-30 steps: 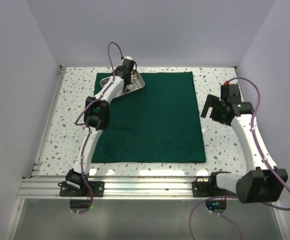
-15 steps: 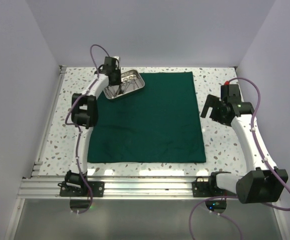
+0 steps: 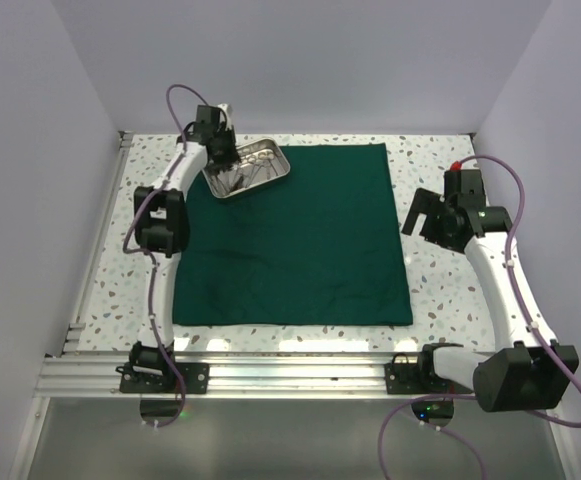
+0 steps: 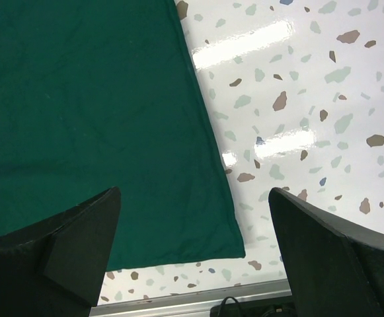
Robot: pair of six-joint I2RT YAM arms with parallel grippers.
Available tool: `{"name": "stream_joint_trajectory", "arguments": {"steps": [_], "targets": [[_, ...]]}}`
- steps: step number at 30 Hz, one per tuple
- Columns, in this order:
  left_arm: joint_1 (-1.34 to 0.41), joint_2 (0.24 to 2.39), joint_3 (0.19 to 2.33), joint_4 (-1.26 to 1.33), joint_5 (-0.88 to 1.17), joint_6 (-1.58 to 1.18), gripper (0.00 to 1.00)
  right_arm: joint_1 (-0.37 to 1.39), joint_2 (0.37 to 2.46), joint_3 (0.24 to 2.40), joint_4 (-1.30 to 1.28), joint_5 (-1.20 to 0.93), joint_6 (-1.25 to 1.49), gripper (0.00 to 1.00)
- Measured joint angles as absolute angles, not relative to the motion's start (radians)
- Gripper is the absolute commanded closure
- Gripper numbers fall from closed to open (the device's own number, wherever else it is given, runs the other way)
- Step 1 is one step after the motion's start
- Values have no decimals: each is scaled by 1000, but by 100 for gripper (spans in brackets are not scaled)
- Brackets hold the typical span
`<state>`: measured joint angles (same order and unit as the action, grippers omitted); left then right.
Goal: Open and lay out the surgical kit
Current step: Pick up the medical item from the container, then place the medical item in the surgical kit.
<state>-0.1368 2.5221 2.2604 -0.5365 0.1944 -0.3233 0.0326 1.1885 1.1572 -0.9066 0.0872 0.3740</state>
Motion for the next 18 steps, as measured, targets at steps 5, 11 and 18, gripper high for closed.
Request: {"name": "stream_joint_trajectory", "arguments": {"steps": [5,11,18], "targets": [[-133,2463,2261,-509,194,-381,100,33,1183,1157,-909,86,374,1],[-134,2300,2159,-510,151,-419,100,33,1164,1164,-918,84,374,1],[-216,1816,1626,-563,-62,-447,100,37,1164,1178,-911,49,389,1]]}}
